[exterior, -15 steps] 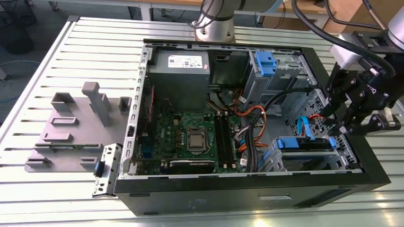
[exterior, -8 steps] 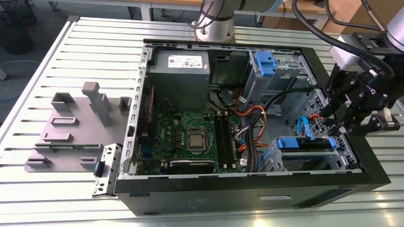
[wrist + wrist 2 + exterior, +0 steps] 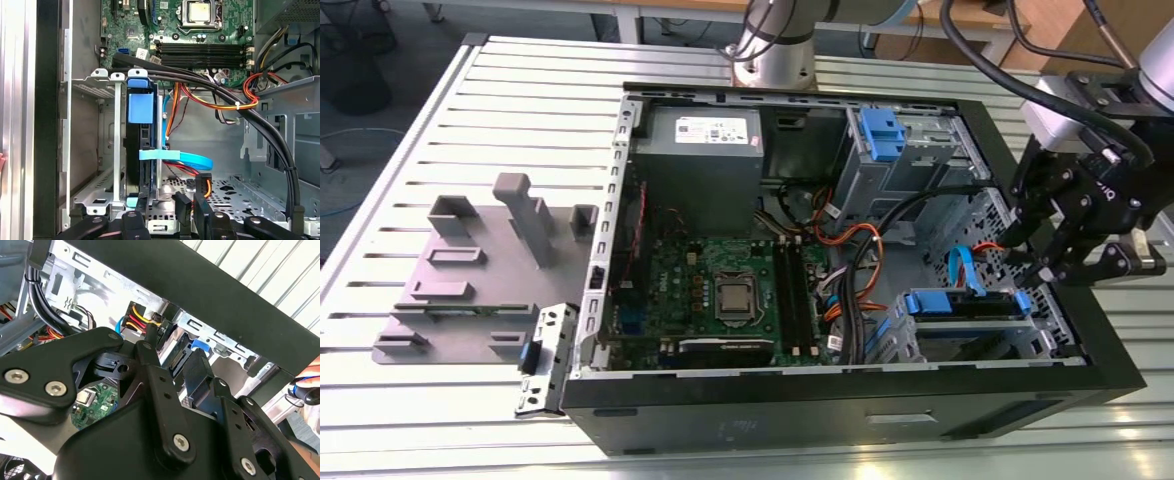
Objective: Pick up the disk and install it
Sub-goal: 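Insert the second disk wire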
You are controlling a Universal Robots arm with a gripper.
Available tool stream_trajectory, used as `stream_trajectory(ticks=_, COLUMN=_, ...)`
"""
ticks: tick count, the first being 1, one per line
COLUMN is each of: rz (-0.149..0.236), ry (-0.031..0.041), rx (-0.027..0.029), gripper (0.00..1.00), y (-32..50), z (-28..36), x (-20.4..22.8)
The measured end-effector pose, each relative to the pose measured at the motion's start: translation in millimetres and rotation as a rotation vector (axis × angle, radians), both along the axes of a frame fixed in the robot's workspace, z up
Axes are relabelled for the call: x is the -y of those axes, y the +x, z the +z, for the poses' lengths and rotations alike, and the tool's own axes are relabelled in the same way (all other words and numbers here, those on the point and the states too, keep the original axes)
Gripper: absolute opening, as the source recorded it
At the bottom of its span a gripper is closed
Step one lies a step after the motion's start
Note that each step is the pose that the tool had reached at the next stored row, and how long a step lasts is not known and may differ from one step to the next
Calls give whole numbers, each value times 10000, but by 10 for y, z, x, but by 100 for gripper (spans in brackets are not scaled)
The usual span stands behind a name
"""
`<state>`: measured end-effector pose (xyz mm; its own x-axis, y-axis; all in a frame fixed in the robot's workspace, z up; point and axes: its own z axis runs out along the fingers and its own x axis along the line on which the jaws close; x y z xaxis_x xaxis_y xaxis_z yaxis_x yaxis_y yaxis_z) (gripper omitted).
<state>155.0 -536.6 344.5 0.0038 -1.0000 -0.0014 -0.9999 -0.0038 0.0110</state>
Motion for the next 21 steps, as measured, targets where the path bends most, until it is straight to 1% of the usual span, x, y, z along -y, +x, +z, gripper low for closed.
stream_trajectory(ticks=7, rz=0, ry=-2, rx=0, gripper=48, y=1, z=0, x=-1)
stream_trajectory(ticks=8, rz=1, ry=0, rx=0, gripper=47, y=1, z=0, x=-1)
stream_trajectory(ticks=9, rz=1, ry=-1, rx=0, gripper=41, y=1, z=0, x=-2)
stream_trajectory(ticks=10, rz=0, ry=-1, rx=0, gripper=41, y=0, z=0, x=-2)
stream_trajectory(ticks=12, rz=1, ry=-1, rx=0, gripper=29, y=1, z=0, x=-2)
stream_trajectory(ticks=14, rz=1, ry=-1, rx=0, gripper=29, y=0, z=0, x=-2)
stream_trajectory(ticks=15, rz=1, ry=0, rx=0, gripper=22, y=0, z=0, x=-3)
stream_trajectory(ticks=19, rz=0, ry=-1, rx=0, gripper=22, y=1, z=0, x=-3)
stream_trajectory(ticks=20, rz=1, ry=-1, rx=-1, gripper=21, y=1, z=0, x=-3)
stream_trajectory(ticks=21, rz=1, ry=-1, rx=0, gripper=16, y=1, z=0, x=-4)
